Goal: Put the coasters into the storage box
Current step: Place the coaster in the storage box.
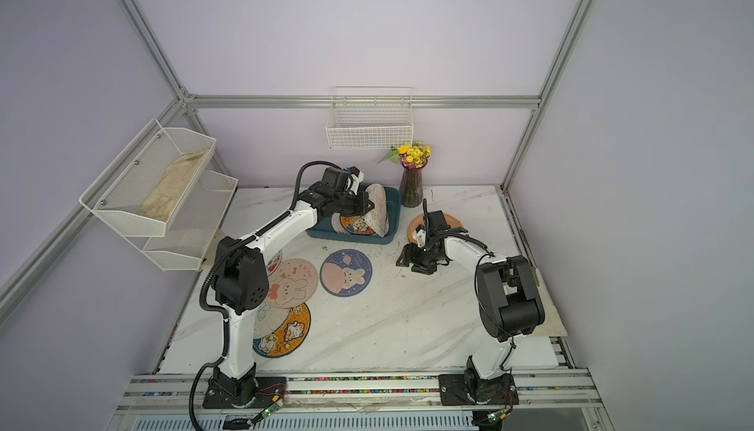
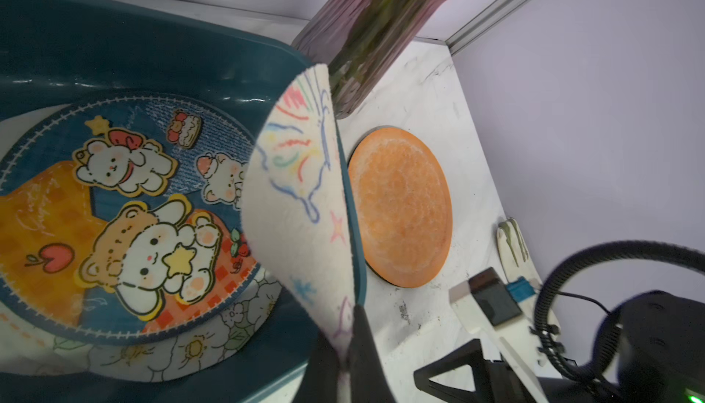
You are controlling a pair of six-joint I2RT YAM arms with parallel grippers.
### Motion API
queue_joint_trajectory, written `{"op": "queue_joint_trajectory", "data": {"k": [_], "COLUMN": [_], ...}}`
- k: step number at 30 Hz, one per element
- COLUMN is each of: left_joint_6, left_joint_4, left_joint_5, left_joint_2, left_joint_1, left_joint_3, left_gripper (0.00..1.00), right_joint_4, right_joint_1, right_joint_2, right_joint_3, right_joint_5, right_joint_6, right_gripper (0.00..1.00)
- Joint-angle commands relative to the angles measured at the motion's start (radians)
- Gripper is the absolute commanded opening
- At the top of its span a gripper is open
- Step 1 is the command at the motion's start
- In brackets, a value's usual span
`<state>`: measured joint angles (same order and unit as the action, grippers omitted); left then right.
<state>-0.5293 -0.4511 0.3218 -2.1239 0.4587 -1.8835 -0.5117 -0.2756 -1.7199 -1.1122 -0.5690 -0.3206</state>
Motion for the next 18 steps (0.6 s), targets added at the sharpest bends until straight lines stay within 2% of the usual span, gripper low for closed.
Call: {"op": "queue_joint_trajectory", "data": {"k": [1, 11, 12, 13, 14, 18], "left_joint_6": [0.025, 0.070, 0.074, 0.078, 0.081, 0.084], "left_joint_4": [0.054, 0.020, 0.011, -0.002, -0.017, -0.039], "left_joint_5": [0.019, -0.055, -0.068, -0.082, -0.094, -0.158], "left_joint_2": [-0.017, -0.039, -0.038, -0.037, -0.036, -0.003], "left_joint_1": [-0.035, -0.101, -0.107, -0.113, -0.118, -0.134], "left_joint_3": [-0.112, -0.036, -0.030, -0.029, -0.028, 0.016], "left_gripper": [0.00, 0.01, 0.10, 0.26, 0.36, 0.64], "right_joint_4": [-0.008, 0.001, 0.002, 0.004, 0.004, 0.004], "right_joint_1": [0.003, 0.003, 0.002, 0.002, 0.002, 0.002], "right_joint_2": [0.033, 0.033, 0.030, 0.029, 0.028, 0.019], "right_joint_3": [0.019, 0.013, 0.012, 0.012, 0.010, 0.000], "right_joint_5": [-0.008, -0.009, -0.010, -0.012, -0.012, -0.015], "right_joint_6": [-0.011, -0.023, -0.025, -0.026, -0.026, -0.027], "right_gripper": [0.64, 0.64, 0.64, 0.64, 0.64, 0.64]}}
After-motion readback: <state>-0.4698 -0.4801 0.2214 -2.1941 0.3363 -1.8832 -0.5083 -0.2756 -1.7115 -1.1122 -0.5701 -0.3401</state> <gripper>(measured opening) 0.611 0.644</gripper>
